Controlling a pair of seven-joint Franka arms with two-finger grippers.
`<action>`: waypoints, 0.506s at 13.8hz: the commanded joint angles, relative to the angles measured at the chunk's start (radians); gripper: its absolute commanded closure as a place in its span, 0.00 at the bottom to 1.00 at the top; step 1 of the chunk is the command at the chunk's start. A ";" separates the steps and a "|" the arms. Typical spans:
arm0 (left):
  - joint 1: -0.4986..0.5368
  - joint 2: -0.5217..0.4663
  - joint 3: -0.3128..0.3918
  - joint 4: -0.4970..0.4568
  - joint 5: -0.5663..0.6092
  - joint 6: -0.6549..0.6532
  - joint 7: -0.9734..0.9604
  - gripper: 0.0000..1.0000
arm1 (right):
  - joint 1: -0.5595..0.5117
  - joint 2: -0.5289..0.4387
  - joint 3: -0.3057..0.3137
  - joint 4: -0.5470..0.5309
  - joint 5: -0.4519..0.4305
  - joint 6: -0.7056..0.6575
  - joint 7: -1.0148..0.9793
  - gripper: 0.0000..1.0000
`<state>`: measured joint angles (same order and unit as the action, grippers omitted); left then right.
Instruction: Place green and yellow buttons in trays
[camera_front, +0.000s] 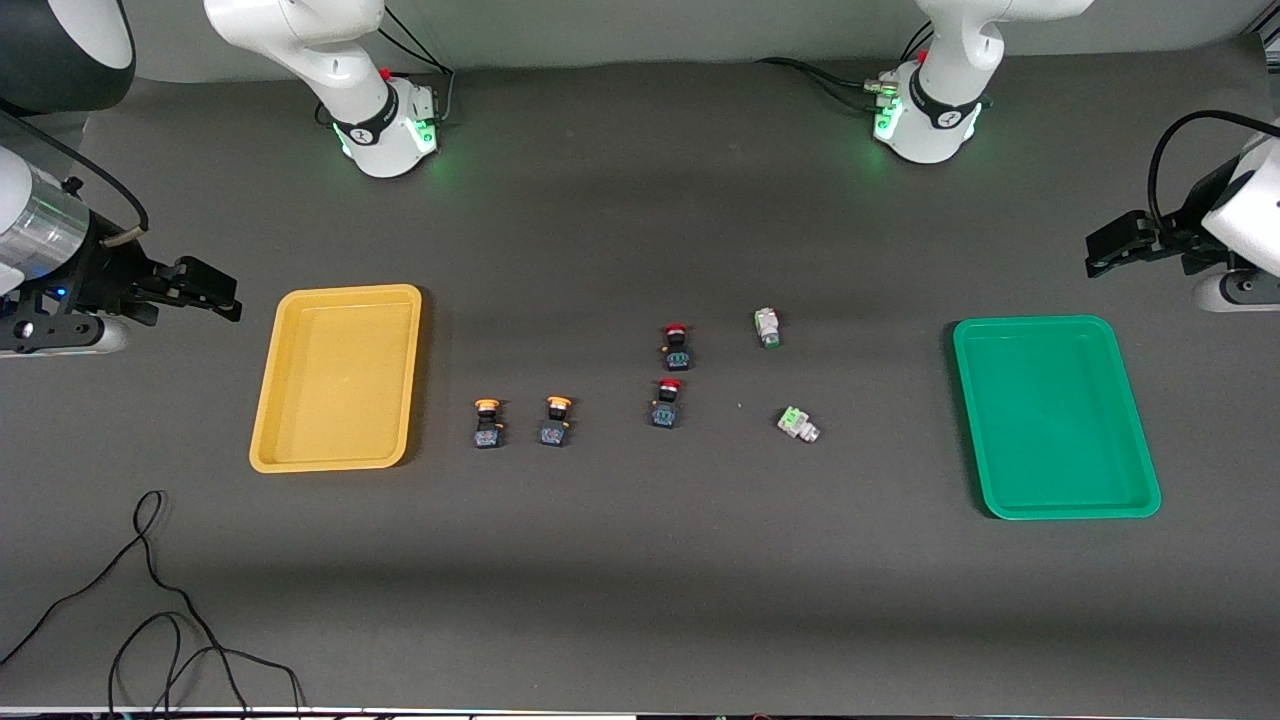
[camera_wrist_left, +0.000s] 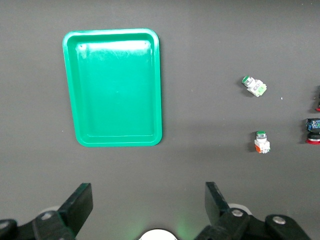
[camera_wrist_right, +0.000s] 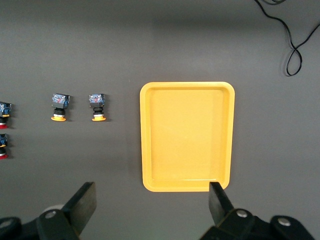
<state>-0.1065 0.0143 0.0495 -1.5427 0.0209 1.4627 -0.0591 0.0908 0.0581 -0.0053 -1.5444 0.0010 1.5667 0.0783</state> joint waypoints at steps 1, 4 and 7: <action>-0.024 -0.030 0.021 -0.028 -0.027 0.005 -0.005 0.00 | -0.003 0.002 -0.004 0.001 0.022 -0.004 -0.014 0.00; -0.021 -0.031 0.023 -0.028 -0.045 -0.001 -0.004 0.00 | 0.001 0.003 -0.004 0.004 0.021 -0.001 -0.012 0.00; -0.025 -0.023 0.021 -0.025 -0.036 -0.004 -0.008 0.00 | 0.000 0.003 -0.004 0.001 0.021 -0.002 -0.014 0.00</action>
<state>-0.1089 0.0131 0.0535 -1.5475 -0.0132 1.4617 -0.0589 0.0909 0.0594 -0.0054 -1.5452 0.0025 1.5668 0.0783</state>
